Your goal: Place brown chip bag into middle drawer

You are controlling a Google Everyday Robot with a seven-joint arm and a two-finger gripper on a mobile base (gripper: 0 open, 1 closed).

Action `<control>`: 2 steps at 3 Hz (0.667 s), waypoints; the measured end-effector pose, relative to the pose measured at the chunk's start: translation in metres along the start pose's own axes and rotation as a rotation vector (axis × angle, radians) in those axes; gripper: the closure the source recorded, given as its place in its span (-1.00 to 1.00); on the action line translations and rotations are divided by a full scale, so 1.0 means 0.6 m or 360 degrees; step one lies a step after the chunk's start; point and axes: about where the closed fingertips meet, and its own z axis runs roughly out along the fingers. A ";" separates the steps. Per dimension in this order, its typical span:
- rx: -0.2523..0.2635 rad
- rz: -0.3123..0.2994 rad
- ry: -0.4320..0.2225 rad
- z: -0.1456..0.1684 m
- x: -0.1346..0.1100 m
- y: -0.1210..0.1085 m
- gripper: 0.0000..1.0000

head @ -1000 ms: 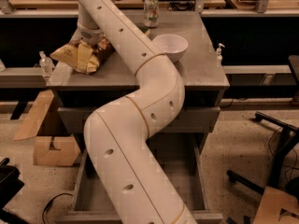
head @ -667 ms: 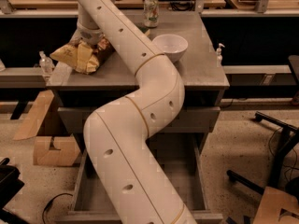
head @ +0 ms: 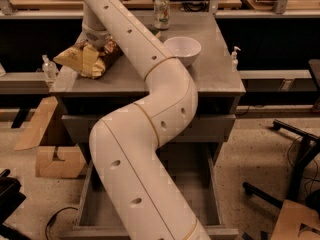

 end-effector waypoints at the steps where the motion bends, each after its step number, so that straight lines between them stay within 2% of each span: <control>1: 0.0000 0.0000 0.0000 -0.001 0.000 0.000 1.00; 2: 0.0000 0.0000 0.0000 -0.001 0.000 0.000 1.00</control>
Offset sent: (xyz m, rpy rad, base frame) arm -0.1412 -0.1624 0.1495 0.0178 -0.1470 -0.3365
